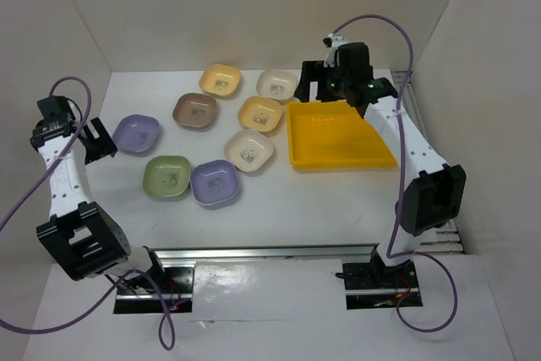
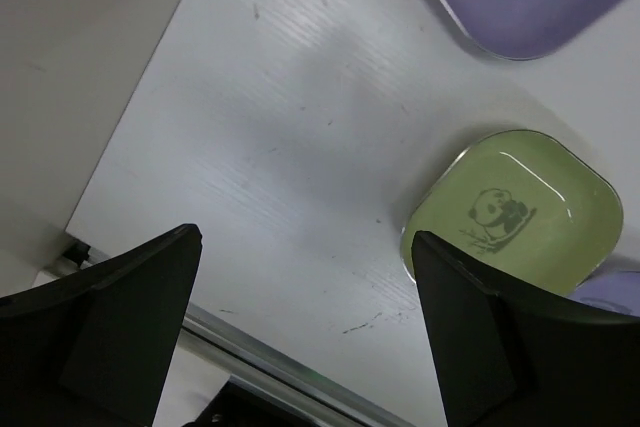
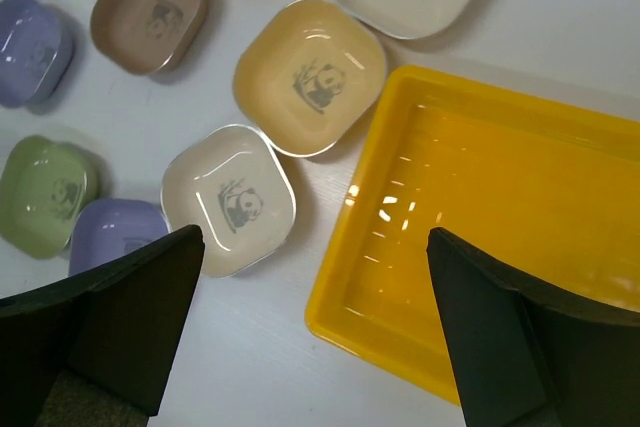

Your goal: Place the plates into the plastic bin on the countertop

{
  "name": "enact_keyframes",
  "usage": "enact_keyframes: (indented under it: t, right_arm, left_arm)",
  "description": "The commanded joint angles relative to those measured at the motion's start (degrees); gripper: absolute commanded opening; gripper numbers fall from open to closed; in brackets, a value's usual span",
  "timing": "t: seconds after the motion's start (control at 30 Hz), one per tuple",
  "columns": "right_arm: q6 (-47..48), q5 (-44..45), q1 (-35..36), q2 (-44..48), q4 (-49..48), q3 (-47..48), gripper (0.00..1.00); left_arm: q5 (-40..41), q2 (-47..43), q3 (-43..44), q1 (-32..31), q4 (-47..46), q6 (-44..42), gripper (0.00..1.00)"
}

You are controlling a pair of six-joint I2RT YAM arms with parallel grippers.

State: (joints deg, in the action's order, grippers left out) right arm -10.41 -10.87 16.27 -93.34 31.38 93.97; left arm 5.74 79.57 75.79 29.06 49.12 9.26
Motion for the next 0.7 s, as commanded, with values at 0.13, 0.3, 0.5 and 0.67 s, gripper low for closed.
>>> enact_keyframes:
  t: [0.13,0.3,0.5,0.67]
  right_arm:
    - [2.67,-8.19,4.9,-6.93,-5.89,0.41,1.0]
    - [3.3,-8.9,5.44,-9.32,-5.89,1.74,1.0]
    - [2.77,-8.9,6.49,-9.32,-8.87,-0.55,1.0]
    - [2.77,-6.97,7.54,-10.37,-8.35,0.77,1.0]
  left_arm:
    - [-12.31,3.65,-4.86,7.32,-8.24,0.07,1.0]
    - [-21.45,8.75,-0.84,7.33,-11.85,0.06,1.0]
    - [-24.36,20.76,5.49,7.33,-14.49,-0.47,1.0]
    - [-25.86,30.46,11.66,6.63,-14.49,1.73,1.0]
